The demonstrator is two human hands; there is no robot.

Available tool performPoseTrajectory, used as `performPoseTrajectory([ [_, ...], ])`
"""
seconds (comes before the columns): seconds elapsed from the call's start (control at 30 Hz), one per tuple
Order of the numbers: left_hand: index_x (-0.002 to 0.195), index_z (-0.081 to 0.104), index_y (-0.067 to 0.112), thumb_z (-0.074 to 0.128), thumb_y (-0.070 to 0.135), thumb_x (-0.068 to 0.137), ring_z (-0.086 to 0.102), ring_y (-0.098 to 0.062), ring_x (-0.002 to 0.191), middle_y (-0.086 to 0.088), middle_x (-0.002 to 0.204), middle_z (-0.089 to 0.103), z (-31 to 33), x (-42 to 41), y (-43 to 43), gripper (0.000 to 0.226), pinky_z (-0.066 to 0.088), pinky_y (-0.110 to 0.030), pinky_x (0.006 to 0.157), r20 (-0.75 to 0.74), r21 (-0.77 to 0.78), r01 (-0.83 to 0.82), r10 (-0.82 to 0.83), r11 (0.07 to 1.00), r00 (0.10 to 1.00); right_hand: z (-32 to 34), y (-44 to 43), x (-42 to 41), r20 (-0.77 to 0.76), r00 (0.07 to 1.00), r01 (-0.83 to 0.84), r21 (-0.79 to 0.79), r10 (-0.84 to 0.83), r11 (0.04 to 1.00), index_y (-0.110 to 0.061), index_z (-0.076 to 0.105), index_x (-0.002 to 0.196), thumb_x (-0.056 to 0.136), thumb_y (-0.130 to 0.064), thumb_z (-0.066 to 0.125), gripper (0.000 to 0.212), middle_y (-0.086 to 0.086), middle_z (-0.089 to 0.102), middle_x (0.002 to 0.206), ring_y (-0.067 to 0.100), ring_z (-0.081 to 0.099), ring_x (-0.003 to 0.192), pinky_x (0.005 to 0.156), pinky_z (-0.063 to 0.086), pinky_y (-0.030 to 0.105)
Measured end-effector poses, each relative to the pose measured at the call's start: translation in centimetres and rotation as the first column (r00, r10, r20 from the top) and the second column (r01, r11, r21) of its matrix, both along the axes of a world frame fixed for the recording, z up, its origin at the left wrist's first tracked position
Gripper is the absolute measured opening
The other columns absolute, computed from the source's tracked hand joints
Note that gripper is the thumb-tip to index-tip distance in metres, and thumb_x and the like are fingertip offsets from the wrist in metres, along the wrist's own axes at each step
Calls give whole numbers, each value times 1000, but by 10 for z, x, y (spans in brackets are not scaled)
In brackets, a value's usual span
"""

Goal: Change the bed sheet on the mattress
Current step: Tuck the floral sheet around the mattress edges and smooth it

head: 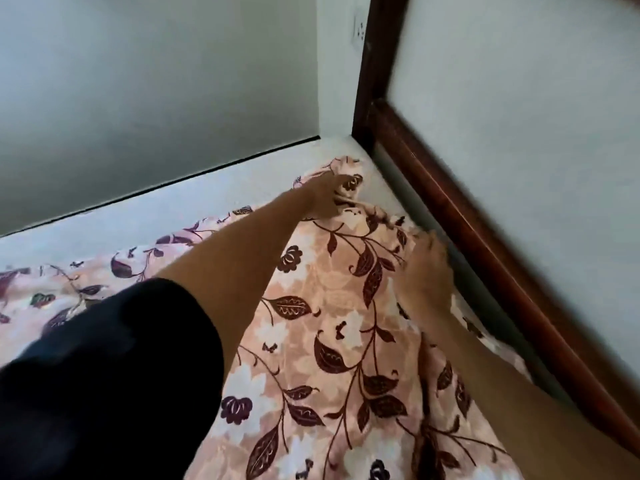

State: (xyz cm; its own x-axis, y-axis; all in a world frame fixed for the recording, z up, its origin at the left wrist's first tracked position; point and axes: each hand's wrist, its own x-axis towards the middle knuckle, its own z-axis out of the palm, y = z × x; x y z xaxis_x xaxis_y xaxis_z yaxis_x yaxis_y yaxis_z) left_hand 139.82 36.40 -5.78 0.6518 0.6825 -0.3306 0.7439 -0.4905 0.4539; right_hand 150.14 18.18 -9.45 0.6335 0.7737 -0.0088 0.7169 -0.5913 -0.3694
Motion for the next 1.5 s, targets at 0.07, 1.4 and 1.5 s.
performPoseTrajectory([
  [0.07, 144, 35, 14, 53, 3, 86, 47, -31, 119, -17, 132, 45, -18, -5, -5, 62, 35, -25, 94, 40, 18, 1, -2, 1000, 999, -14, -6, -20, 49, 994, -94, -24, 95, 995, -11, 30, 142, 90, -13, 53, 57, 14, 24, 153, 32, 19, 141, 115, 18, 50],
  [1.4, 148, -14, 23, 26, 94, 61, -22, -35, 140, -8, 154, -25, -148, -257, -63, 119, -19, -69, 97, -101, 230, -859, 889, 457, 446, -40, 293, -147, 279, 665, -689, -127, 692, 713, 3, 54, 105, 88, 5, 36, 24, 20, 60, 102, 38, 61, 83, 65, 35, 36],
  [1.5, 147, -14, 28, 12, 80, 78, -17, -31, 142, 0, 154, -24, -170, -258, -52, 91, -11, -76, 97, 54, 401, -789, 848, 465, 527, -51, 307, -143, 307, 661, -682, -135, 685, 719, 4, 49, 110, 90, 7, 35, 24, 25, 56, 108, 42, 59, 90, 65, 33, 38],
])
